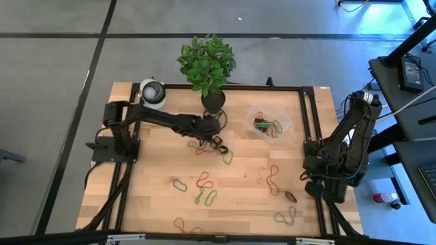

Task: Pick and place rubber bands into bin
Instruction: Put the top yellow rubber band into the bin

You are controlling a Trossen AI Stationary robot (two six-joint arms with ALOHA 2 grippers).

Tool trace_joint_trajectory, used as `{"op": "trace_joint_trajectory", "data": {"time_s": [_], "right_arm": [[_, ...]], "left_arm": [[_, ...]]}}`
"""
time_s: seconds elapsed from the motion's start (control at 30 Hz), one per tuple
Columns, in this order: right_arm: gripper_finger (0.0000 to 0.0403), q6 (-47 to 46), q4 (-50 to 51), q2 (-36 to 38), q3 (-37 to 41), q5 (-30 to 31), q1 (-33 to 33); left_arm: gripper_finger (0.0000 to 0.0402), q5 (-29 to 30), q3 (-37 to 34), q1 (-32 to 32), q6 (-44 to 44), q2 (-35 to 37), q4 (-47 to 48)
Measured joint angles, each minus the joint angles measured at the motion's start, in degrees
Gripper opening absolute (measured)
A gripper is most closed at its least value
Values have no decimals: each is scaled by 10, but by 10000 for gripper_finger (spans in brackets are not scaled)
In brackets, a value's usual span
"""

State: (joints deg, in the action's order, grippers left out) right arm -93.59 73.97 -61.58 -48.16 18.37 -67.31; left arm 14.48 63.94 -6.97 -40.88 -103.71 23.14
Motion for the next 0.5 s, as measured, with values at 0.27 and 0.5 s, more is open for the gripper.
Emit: {"op": "trace_joint_trajectory", "data": {"time_s": [0.27,0.5], "right_arm": [[4,44,3,0,0,42,0],[4,67,3,0,0,45,0]], "left_arm": [[1,87,159,84,36,-9,68],[1,112,285,98,90,-43,70]]}}
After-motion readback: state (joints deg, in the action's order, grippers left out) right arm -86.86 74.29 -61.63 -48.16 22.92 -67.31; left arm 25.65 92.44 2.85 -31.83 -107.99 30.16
